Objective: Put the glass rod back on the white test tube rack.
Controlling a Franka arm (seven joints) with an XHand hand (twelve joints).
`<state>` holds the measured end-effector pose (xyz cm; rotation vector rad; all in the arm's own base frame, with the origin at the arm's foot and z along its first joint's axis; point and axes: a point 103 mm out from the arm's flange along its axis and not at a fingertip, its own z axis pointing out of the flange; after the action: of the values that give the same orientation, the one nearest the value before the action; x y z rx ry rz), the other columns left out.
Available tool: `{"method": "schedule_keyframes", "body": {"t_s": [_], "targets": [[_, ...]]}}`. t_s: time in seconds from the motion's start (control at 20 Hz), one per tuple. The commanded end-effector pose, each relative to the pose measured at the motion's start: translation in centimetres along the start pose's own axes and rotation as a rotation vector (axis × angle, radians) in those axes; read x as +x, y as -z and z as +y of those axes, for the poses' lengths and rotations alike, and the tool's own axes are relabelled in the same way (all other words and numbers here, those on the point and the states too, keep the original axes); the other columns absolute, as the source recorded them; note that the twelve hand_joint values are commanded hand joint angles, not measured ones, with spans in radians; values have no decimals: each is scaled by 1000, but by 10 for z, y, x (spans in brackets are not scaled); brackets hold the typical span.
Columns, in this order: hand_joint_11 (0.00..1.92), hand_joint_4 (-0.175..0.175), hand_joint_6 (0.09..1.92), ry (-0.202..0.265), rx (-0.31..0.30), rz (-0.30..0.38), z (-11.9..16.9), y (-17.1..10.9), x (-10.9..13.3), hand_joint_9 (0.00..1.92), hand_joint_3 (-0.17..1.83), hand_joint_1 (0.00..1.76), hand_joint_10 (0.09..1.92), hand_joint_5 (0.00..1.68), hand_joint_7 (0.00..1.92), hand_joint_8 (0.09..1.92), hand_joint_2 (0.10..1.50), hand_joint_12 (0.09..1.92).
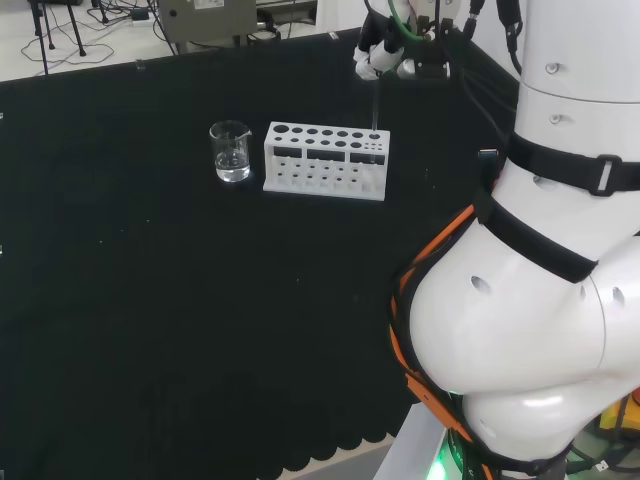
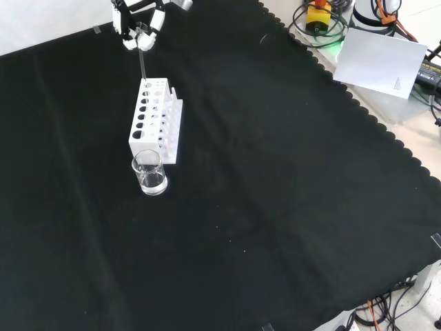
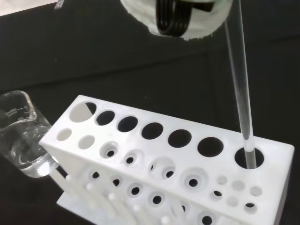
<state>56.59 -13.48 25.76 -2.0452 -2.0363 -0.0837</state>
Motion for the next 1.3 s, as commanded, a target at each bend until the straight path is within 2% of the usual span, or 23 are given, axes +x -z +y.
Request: {"method": "schedule_keyframes", "body": {"t_s": [0.05, 0.5, 1.05, 1.3], "targets": [[1189, -175, 430, -16, 10, 7, 3, -3, -9, 1658, 321, 1301, 749, 1172, 1143, 1096, 896, 799], [1191, -175, 440, -26, 20, 3, 9, -4, -12, 1661, 325, 1301, 747, 1168, 1149, 1086, 893, 801], [1197, -175, 463, -3, 42, 0, 22, -7, -4, 1674, 335, 1301, 746, 1159, 1162, 1063, 885, 803], [1202, -175, 530, -17, 40, 21, 20, -8, -12, 1693, 429, 1301, 718, 1138, 1168, 1072, 840, 804]]}}
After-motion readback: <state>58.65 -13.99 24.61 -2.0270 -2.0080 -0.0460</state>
